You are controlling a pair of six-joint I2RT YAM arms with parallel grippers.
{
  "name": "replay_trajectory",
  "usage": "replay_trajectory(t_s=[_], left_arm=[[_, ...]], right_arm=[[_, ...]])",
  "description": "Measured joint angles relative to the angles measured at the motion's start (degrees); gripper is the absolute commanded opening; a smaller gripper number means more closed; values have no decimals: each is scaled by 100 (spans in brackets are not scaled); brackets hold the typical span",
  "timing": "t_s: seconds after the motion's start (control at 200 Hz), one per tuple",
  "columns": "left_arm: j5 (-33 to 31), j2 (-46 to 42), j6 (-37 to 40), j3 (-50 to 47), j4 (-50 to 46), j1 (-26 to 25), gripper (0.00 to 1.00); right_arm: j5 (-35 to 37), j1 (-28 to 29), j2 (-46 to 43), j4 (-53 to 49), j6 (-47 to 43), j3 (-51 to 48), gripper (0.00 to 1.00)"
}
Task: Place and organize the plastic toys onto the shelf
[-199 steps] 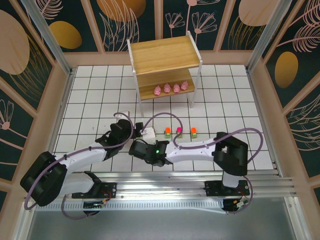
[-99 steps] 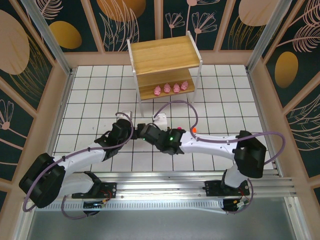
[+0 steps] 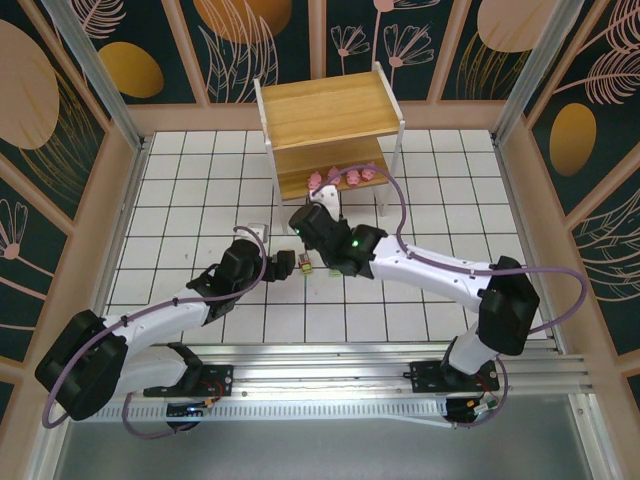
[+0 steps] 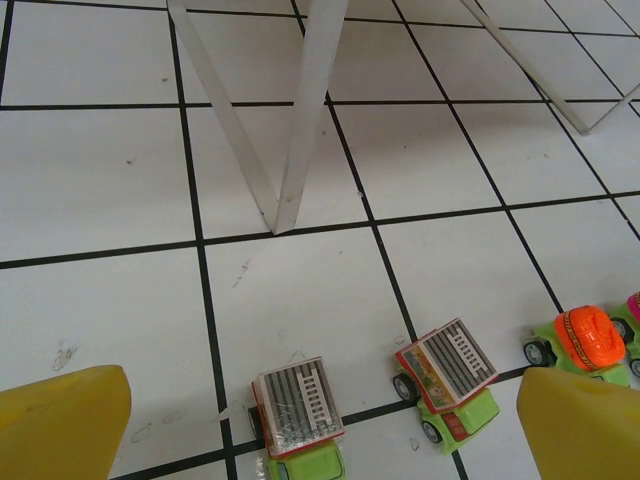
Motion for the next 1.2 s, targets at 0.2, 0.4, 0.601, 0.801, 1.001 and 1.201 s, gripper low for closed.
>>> replay_trajectory(t_s=[0.2,0.4,0.601,0.801,1.001,1.201], left_arm=[[-22,0,0,-15,22,0,99],[-46,50,0,-20,57,0,99],[-70,256,-2,-20,81,0,99],[-87,262,-2,-20,111,0,99],[-87,280,-2,-20,155,0,99],[-87,361,0,-20,170,0,99]], right_arm=[[-192,-286,350,269,-426,522,24],[-367,-444,704,420,-695,863,24],[-446,-483,1075,616,-901,1174,24],[-544,-568,1401,726,-1049,1351,24],[-632,-715,1526,791,-1121,1405,24],[-739,-780,1631,898,-1180,1534,24]])
